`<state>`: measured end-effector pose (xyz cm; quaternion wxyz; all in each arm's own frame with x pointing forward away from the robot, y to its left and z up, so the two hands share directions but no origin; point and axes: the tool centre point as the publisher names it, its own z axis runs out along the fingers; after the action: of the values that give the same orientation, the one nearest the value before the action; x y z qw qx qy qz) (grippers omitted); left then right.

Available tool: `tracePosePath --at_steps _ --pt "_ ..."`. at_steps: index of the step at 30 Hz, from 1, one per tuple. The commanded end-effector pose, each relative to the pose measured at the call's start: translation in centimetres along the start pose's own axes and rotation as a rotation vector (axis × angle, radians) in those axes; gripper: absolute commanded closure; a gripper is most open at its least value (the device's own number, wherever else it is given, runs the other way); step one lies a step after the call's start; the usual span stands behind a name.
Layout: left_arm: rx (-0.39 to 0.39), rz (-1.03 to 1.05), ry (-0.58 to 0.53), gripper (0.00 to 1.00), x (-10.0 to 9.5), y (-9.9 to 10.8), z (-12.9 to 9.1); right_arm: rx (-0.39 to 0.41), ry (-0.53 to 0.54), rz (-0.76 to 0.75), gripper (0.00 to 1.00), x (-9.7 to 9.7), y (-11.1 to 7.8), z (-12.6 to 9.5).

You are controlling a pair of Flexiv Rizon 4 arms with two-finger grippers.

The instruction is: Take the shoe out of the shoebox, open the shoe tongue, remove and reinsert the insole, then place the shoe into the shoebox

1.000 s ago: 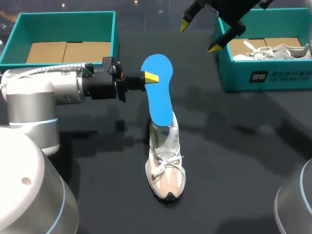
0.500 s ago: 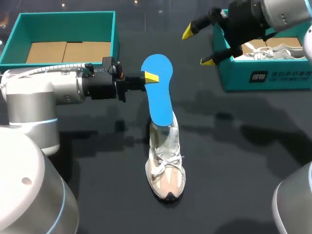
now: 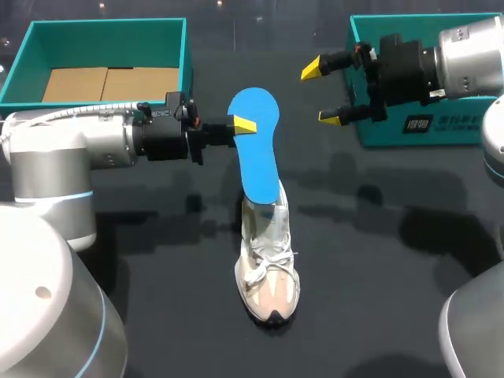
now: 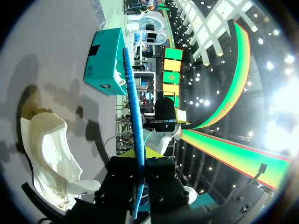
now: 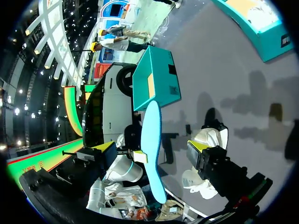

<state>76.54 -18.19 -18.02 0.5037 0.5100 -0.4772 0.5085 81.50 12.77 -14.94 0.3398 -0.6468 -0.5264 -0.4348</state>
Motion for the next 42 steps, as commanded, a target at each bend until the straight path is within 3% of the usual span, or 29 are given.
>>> tracePosePath --at_steps 1,10,22,27,30,42 --pt "0.002 0.001 0.001 1.0 0.0 0.1 0.0 -0.011 0.13 -0.009 0.0 -0.8 -0.7 0.1" --pt "-0.002 0.034 0.022 1.0 0.1 0.1 -0.1 0.004 0.146 -0.008 0.0 -1.0 -0.6 0.2" --pt "0.032 0.633 0.195 1.0 3.3 -1.4 -1.7 0.04 0.181 0.072 0.0 -1.1 -0.2 0.3" --pt "0.008 0.885 0.255 1.0 4.9 -2.5 -2.4 0.046 0.206 0.102 0.0 -1.2 -0.1 0.3" --pt "-0.023 1.145 0.277 1.0 6.1 -3.1 -3.0 0.046 0.206 0.102 0.0 -1.2 -0.1 0.3" --pt "-0.023 1.145 0.277 1.0 6.1 -3.1 -3.0 0.046 0.206 0.102 0.0 -1.2 -0.1 0.3"
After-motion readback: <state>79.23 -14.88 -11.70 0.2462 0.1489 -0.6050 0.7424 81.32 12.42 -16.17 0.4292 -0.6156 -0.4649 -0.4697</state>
